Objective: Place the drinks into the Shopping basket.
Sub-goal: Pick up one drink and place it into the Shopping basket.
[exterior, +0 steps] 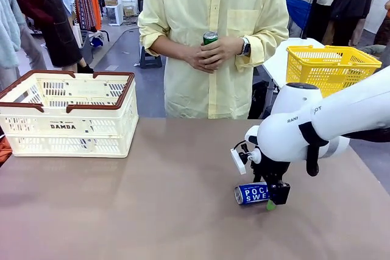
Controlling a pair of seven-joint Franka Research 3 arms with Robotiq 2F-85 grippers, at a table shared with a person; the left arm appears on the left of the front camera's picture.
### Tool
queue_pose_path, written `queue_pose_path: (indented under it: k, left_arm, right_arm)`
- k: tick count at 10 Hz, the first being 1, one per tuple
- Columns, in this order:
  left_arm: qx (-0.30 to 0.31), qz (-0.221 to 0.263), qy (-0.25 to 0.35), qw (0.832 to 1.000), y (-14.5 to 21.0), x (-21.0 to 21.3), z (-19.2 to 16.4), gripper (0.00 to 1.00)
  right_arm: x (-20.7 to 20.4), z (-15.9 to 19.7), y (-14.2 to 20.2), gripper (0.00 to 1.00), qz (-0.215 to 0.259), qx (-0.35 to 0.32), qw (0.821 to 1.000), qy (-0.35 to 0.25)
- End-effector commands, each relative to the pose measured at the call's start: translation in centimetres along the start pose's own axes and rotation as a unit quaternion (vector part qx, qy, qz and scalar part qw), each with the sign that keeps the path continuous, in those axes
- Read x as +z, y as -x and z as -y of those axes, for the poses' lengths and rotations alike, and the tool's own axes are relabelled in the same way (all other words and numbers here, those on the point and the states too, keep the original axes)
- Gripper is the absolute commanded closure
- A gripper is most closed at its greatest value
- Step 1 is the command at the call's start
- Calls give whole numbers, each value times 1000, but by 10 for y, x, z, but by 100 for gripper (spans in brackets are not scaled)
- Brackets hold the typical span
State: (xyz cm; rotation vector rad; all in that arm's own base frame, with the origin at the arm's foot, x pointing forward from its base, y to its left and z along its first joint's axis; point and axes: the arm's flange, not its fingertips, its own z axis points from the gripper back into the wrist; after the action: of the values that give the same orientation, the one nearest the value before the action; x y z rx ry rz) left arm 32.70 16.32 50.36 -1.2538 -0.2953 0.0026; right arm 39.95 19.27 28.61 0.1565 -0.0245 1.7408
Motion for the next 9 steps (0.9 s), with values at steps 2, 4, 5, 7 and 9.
queue_pose_path:
  k: [2,4,5,7,9]
  left_arm:
    - [2,-2,-1,1000,2,2,2,0]
    - [2,-2,-1,1000,2,2,2,0]
    - [2,-2,-1,1000,2,2,2,0]
    - [2,-2,-1,1000,2,2,2,0]
    - [2,-2,-1,1000,2,2,2,0]
  right_arm:
    - [4,-3,4,78,13,0,1000,0]
    - [6,-2,4,100,1,-6,1000,0]
    - [6,-1,4,100,0,-9,1000,-2]
    - [8,-2,4,100,-9,-17,1000,-7]
    - [33,-8,3,100,-15,-78,996,-37]
